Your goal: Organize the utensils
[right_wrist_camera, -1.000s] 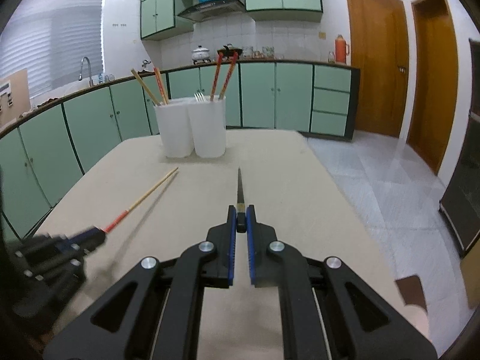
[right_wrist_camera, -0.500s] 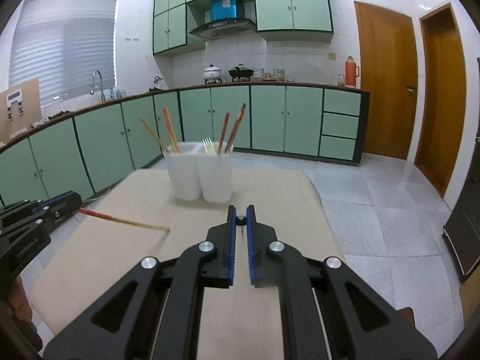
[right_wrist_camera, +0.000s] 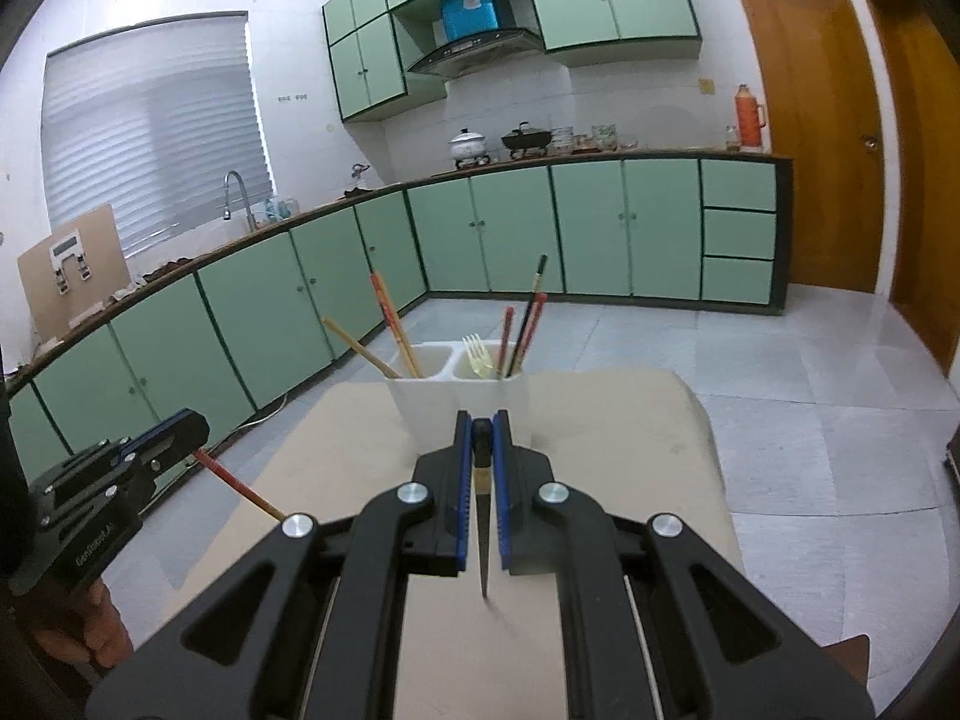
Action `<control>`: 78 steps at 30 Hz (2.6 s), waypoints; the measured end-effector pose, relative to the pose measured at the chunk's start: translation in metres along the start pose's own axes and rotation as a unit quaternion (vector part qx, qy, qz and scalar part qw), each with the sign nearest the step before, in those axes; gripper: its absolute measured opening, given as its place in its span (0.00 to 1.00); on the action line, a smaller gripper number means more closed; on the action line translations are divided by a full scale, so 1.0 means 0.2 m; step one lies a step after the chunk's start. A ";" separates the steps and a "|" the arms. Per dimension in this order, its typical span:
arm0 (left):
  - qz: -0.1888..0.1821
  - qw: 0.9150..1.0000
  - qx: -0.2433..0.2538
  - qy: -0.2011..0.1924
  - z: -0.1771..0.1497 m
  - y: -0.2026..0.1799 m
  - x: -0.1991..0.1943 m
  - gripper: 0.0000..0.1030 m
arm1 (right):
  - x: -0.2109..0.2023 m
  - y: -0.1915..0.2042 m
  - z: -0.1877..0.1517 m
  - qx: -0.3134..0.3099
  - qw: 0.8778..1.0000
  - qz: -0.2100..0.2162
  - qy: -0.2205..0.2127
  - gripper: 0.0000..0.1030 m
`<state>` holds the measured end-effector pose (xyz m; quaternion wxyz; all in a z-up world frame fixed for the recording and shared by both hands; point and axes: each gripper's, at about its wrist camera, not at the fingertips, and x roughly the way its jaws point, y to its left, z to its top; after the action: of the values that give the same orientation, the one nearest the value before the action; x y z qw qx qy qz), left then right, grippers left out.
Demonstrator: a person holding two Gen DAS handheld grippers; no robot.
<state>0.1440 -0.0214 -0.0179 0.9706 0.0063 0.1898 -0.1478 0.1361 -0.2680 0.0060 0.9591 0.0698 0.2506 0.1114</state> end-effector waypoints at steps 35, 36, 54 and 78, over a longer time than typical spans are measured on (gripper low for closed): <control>-0.015 0.993 0.001 -0.118 0.71 0.16 0.37 0.05 | 0.41 0.05 0.94 -0.051 0.992 0.014 -0.112 0.06; -0.015 0.994 -0.003 -0.111 0.70 0.17 0.41 0.05 | 0.45 0.04 0.94 -0.050 0.993 0.012 -0.109 0.06; -0.002 0.999 -0.039 -0.001 0.47 0.31 0.91 0.24 | 0.81 -0.04 0.64 -0.034 0.999 -0.007 -0.027 0.24; 0.048 0.998 -0.025 -0.018 0.23 0.20 0.12 0.92 | 0.00 -0.04 0.09 -0.039 0.994 -0.082 -0.061 0.95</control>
<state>0.1928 0.0074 0.0142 0.9797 -0.0112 0.1758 -0.0960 0.1471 -0.2775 0.0208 0.9805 0.0181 0.1920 0.0377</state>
